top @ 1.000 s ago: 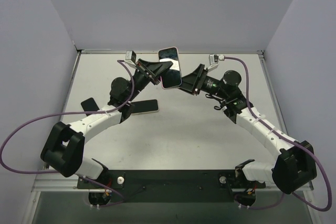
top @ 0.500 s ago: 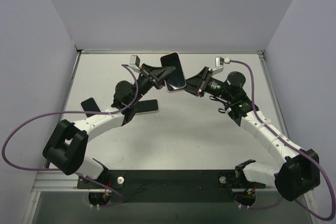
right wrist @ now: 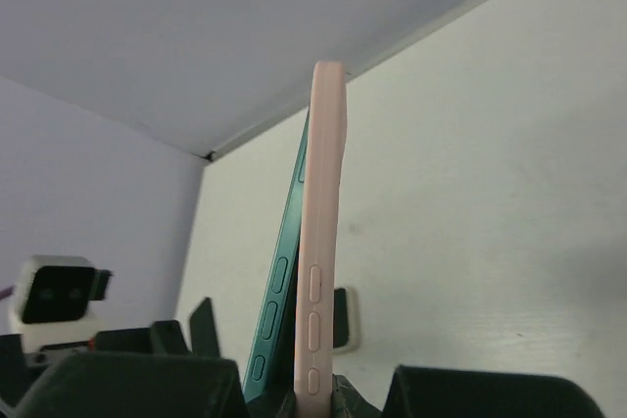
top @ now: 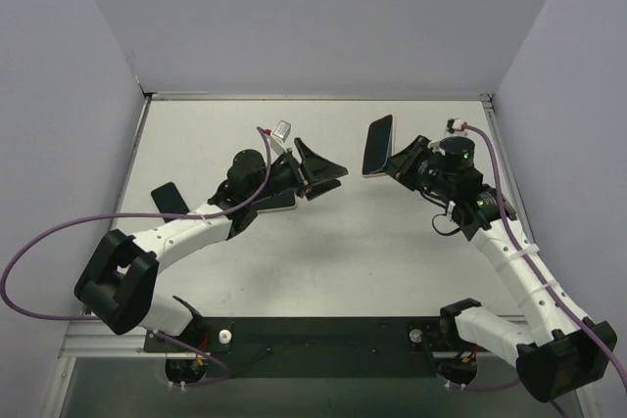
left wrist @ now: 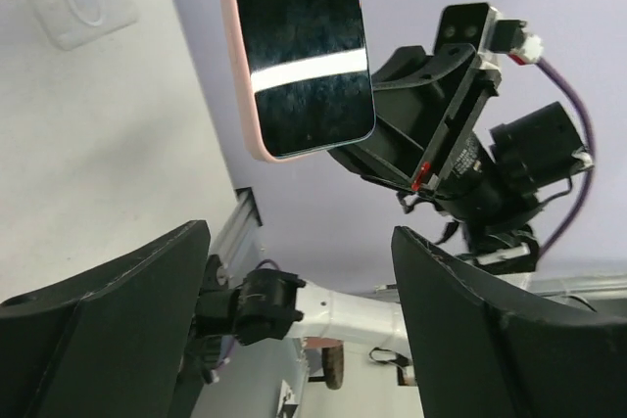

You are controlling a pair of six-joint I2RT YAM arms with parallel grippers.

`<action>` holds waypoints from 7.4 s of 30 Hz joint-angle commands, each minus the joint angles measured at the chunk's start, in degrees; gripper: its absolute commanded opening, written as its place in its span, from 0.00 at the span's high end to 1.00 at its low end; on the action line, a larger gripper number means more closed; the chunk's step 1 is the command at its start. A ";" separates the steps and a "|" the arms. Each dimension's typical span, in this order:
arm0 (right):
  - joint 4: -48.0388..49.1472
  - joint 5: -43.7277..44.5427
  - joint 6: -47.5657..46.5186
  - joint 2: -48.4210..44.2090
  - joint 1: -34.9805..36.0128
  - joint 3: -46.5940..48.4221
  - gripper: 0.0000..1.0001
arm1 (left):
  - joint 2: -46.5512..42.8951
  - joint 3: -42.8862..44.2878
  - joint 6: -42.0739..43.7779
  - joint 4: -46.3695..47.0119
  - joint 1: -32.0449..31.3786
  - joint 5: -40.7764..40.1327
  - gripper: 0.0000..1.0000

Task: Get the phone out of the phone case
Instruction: Remove the phone case from the phone.

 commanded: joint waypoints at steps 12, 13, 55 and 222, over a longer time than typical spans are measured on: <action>-32.30 19.21 -21.46 19.89 9.51 14.14 1.00 | 2.25 13.43 34.28 -41.54 -6.13 -16.24 0.12; -32.30 19.49 -21.20 21.21 11.00 13.97 1.00 | 2.34 12.03 35.24 -40.93 -7.10 -20.86 0.12; -5.94 19.50 -14.25 42.76 14.70 -2.47 0.88 | 1.54 -7.50 39.11 -17.11 -16.86 -36.82 0.20; -18.68 -21.73 -9.68 19.02 11.71 -3.00 1.00 | 14.47 1.82 63.20 -13.77 -23.72 -70.05 0.98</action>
